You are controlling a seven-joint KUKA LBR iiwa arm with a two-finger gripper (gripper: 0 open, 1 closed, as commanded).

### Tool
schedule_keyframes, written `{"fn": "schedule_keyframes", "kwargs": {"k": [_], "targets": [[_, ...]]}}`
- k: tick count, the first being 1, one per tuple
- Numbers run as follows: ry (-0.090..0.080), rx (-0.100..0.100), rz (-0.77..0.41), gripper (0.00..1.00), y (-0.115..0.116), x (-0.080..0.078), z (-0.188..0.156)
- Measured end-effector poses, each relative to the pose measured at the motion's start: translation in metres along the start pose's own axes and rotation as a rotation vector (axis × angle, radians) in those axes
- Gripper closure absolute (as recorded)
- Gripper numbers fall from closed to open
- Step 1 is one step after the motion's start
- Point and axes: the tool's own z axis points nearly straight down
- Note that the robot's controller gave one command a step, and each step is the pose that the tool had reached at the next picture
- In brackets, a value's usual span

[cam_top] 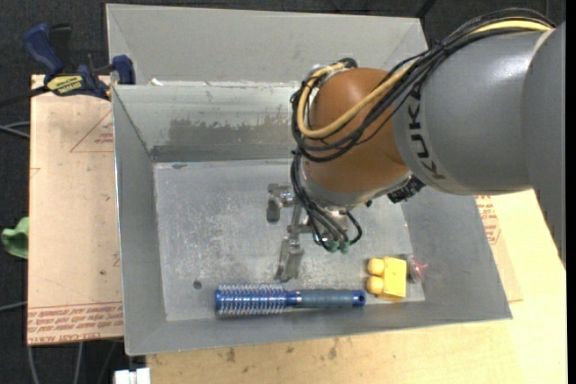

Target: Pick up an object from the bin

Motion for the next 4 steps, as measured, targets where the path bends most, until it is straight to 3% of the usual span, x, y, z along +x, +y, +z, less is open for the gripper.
{"fn": "schedule_keyframes", "kwargs": {"k": [1,2,3,4], "targets": [[-0.032,0.0,-0.333,0.0,0.01,0.03,0.084],[-0.009,0.0,-0.504,0.0,0.004,-0.004,0.088],[-0.015,0.0,-0.503,1.0,0.003,-0.005,0.088],[-0.017,0.002,-0.498,1.0,-0.001,-0.005,-0.009]]}}
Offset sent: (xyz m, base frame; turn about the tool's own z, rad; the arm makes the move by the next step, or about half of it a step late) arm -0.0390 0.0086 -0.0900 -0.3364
